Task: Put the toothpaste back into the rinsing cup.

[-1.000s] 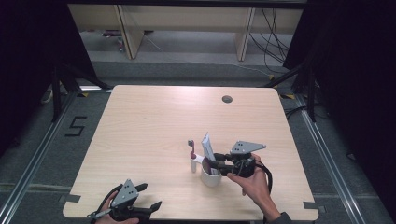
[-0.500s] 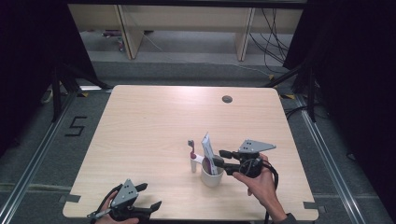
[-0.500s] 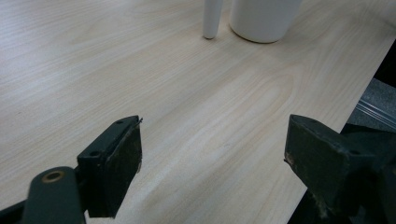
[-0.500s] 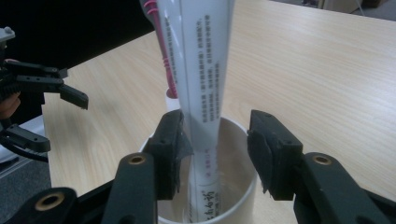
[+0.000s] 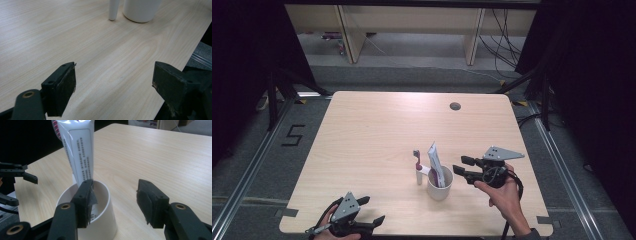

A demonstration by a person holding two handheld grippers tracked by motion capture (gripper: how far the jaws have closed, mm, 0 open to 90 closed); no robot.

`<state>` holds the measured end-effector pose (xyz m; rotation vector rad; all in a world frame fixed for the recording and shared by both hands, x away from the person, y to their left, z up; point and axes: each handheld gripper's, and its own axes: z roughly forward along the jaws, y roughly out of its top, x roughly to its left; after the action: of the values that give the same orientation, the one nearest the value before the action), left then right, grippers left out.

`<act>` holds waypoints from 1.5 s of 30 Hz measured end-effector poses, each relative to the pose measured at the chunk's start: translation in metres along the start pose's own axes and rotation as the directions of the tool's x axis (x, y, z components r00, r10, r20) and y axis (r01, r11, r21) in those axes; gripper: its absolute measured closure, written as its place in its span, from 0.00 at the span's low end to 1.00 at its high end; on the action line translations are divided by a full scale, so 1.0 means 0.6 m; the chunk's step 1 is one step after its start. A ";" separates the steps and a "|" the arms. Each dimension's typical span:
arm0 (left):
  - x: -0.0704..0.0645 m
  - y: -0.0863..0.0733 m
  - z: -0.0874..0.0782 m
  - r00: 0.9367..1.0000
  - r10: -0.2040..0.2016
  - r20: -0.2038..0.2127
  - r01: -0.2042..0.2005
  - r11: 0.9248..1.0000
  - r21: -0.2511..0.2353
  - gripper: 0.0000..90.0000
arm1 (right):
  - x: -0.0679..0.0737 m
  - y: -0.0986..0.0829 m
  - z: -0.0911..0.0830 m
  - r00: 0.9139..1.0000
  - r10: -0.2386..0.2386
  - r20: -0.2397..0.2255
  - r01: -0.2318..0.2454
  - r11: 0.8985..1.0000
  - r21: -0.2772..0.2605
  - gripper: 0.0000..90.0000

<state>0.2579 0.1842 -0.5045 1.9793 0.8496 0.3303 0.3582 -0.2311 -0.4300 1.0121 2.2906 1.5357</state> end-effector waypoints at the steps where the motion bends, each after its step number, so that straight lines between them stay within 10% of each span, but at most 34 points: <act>1: 0.000 0.000 0.000 1.000 -0.002 0.000 0.002 1.000 -0.002 0.21 | 0.000 0.000 -0.004 1.000 0.015 0.004 -0.015 1.000 0.004 0.53; 33: 0.002 -0.002 -0.003 1.000 -0.017 -0.014 0.016 1.000 -0.006 0.21 | -0.029 -0.028 -0.027 0.992 0.086 0.088 -0.088 0.996 0.020 0.32; 45: 0.005 -0.003 -0.008 1.000 -0.004 -0.026 0.004 1.000 -0.001 0.21 | -0.036 -0.044 -0.029 0.993 0.027 0.116 -0.031 0.999 0.034 0.31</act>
<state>0.2567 0.1901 -0.5038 1.9764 0.8693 0.3546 0.3542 -0.2635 -0.4496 1.1175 2.2408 1.4122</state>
